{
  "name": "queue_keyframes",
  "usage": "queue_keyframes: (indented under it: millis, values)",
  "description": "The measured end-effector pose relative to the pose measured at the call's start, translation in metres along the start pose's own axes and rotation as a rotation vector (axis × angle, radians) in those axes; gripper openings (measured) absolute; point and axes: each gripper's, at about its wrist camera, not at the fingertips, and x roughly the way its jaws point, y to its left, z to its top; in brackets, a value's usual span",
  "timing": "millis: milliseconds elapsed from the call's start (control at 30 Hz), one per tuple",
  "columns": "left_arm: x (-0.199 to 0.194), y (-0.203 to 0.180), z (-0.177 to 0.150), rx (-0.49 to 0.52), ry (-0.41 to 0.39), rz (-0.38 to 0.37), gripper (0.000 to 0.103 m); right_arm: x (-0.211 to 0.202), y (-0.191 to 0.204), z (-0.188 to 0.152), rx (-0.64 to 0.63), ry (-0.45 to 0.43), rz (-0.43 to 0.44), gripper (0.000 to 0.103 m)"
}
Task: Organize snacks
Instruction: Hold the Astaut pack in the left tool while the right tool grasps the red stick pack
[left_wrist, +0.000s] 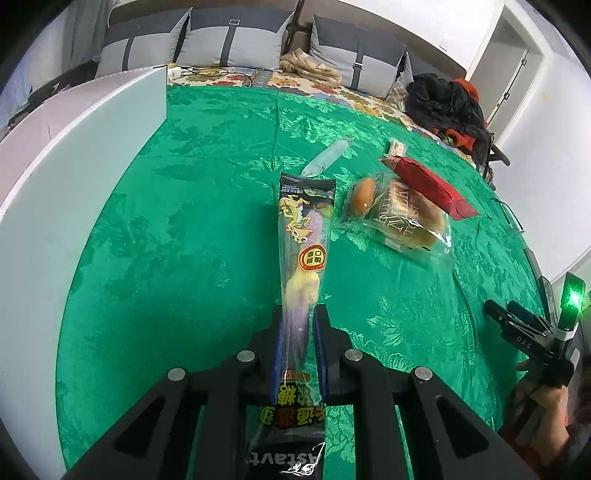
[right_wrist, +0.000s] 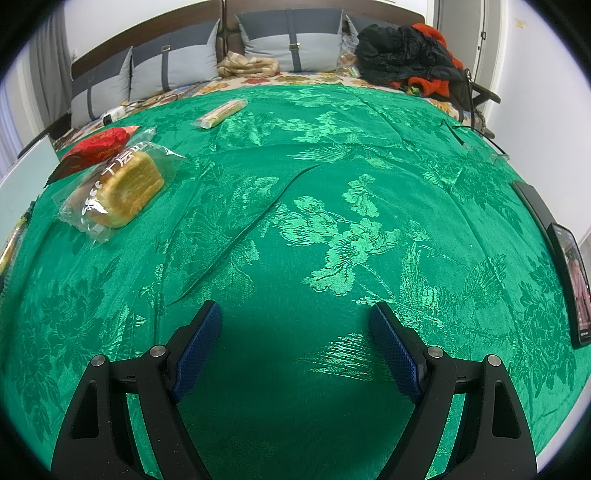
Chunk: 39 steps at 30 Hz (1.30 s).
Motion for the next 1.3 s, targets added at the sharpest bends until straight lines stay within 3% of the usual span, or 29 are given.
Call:
queue_keyframes:
  millis: [867, 1000, 1067, 1200, 1300]
  values:
    - [-0.013, 0.003, 0.001, -0.034, -0.024, -0.025, 0.014, -0.002, -0.003, 0.000, 0.014, -0.006, 0.019, 0.084]
    - [-0.020, 0.008, 0.003, -0.046, -0.042, -0.043, 0.014, -0.029, -0.021, 0.009, 0.160, -0.084, 0.150, 0.084]
    - [-0.023, 0.010, 0.003, -0.056, -0.047, -0.053, 0.014, -0.047, -0.016, 0.023, 0.166, -0.127, 0.234, 0.084]
    - [-0.028, 0.011, 0.003, -0.048, -0.056, -0.058, 0.014, -0.058, 0.030, 0.073, 0.104, -0.073, 0.411, 0.085]
    - [-0.036, 0.012, 0.006, -0.055, -0.071, -0.063, 0.014, -0.048, 0.081, 0.108, 0.001, 0.006, 0.441, 0.084]
